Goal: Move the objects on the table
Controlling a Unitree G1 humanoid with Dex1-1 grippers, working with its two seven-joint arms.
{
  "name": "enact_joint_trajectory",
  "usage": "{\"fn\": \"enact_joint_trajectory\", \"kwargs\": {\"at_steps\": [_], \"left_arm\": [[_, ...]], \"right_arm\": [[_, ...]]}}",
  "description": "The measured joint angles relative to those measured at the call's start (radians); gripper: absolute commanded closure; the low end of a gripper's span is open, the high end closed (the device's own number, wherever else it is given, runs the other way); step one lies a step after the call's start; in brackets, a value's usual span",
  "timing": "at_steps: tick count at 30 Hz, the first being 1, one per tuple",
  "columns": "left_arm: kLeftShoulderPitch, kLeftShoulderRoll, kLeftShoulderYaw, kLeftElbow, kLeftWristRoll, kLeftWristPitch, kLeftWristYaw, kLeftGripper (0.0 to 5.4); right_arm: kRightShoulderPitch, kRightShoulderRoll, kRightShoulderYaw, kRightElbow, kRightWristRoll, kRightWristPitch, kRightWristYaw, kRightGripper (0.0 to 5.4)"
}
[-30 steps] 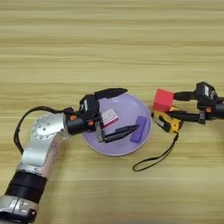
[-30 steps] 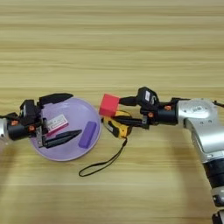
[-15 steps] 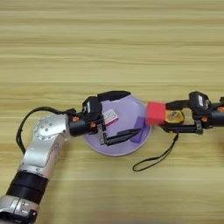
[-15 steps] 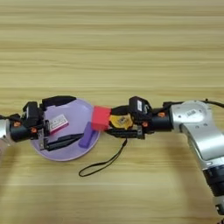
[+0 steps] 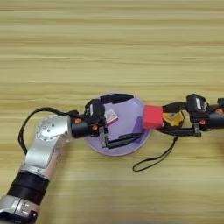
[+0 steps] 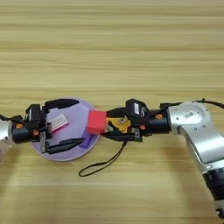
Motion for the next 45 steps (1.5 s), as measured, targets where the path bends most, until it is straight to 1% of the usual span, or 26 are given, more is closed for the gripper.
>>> {"fn": "enact_joint_trajectory", "kwargs": {"at_steps": [10,16,21,22,24,27,29,30,32,37,38,45], "left_arm": [[0.0,0.006,-0.013,0.0,0.0,0.0,-0.003,0.0],[0.0,0.006,-0.018,0.0,0.0,0.0,-0.003,0.6],[0.0,0.005,-0.024,0.0,0.0,0.0,-0.003,0.99],[0.0,0.005,-0.026,0.0,0.0,0.0,-0.003,0.84],[0.0,0.004,-0.026,0.0,0.0,0.0,-0.003,0.81],[0.0,0.004,-0.027,0.0,0.0,-0.001,-0.003,0.52],[0.0,0.004,-0.027,0.0,0.0,-0.001,-0.003,0.44],[0.0,0.003,-0.027,0.0,0.0,-0.001,-0.003,0.23],[0.0,0.002,-0.028,0.0,0.0,-0.001,-0.003,0.0],[0.0,0.002,-0.03,0.0,0.001,-0.001,-0.003,0.03],[0.0,0.001,-0.031,0.001,0.001,-0.002,-0.003,0.19],[-0.001,0.001,-0.039,0.001,0.001,-0.002,-0.005,0.78]], "right_arm": [[0.0,0.002,0.009,0.0,0.003,0.008,-0.008,3.05],[-0.001,0.006,0.013,-0.001,0.004,0.016,-0.018,3.05],[-0.004,0.011,0.022,-0.001,0.004,0.016,-0.019,3.05],[-0.004,0.011,0.024,-0.001,0.004,0.016,-0.019,3.05],[-0.004,0.012,0.027,-0.001,0.004,0.016,-0.019,3.05],[-0.005,0.014,0.03,-0.001,0.004,0.016,-0.02,3.05],[-0.005,0.017,0.031,-0.001,0.004,0.016,-0.02,3.05],[-0.005,0.019,0.032,-0.002,0.004,0.016,-0.02,3.05],[-0.006,0.026,0.039,-0.009,0.004,0.017,-0.02,3.05],[-0.006,0.032,0.054,-0.023,0.005,0.018,-0.02,3.05],[-0.006,0.032,0.057,-0.027,0.005,0.019,-0.02,3.05],[-0.023,0.043,0.074,-0.053,0.012,0.021,-0.02,3.05]]}}
